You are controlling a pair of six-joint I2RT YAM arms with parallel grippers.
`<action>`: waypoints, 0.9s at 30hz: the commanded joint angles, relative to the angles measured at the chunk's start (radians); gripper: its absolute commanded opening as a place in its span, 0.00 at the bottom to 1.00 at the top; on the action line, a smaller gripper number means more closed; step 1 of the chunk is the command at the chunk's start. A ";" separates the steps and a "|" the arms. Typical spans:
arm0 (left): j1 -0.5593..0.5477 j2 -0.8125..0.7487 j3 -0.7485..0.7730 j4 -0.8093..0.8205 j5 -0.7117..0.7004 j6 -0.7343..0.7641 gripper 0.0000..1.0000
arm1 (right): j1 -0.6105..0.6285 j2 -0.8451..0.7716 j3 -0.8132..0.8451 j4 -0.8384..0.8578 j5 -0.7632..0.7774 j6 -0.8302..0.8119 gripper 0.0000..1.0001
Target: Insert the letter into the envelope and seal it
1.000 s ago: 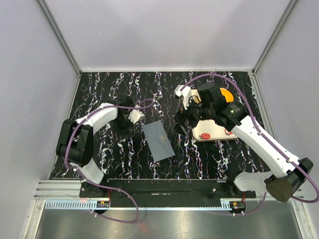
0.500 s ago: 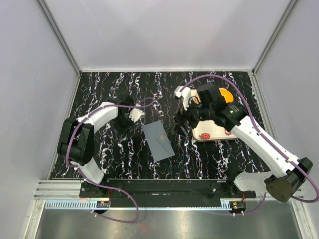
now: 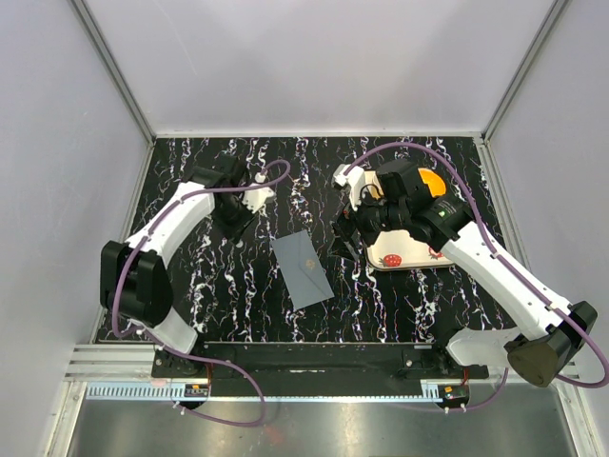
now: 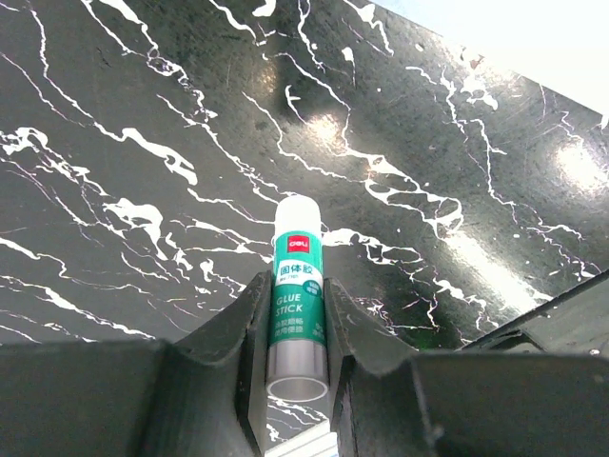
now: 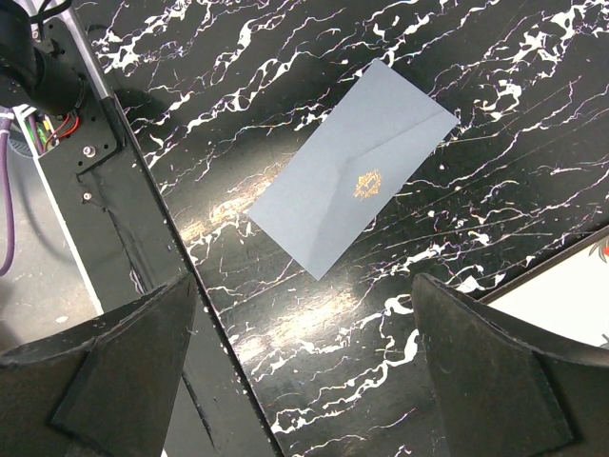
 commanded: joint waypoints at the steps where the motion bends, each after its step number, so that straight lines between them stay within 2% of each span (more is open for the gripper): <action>1: 0.005 0.004 -0.038 0.007 0.019 -0.003 0.00 | -0.009 -0.010 0.008 0.023 -0.012 0.013 0.98; 5: 0.005 0.102 -0.168 0.143 0.023 -0.009 0.00 | -0.010 -0.015 -0.003 0.024 -0.009 0.010 0.98; 10: 0.005 0.216 -0.248 0.217 -0.006 -0.007 0.00 | -0.012 -0.015 -0.004 0.024 -0.007 0.007 0.98; 18: 0.005 0.130 -0.227 0.184 0.010 -0.015 0.00 | -0.015 -0.010 0.006 0.023 -0.017 0.015 0.98; 21: 0.024 0.096 -0.199 0.173 0.092 -0.018 0.00 | -0.015 -0.012 0.013 0.021 -0.014 0.022 0.98; 22: 0.041 0.087 -0.184 0.173 0.158 -0.012 0.00 | -0.015 -0.013 0.011 0.019 -0.015 0.024 0.98; 25: 0.077 0.038 -0.176 0.231 0.249 -0.029 0.00 | -0.018 -0.015 0.008 0.015 -0.012 0.028 0.98; 27: 0.082 0.003 -0.179 0.310 0.255 -0.044 0.00 | -0.022 -0.017 0.005 0.013 -0.012 0.028 0.98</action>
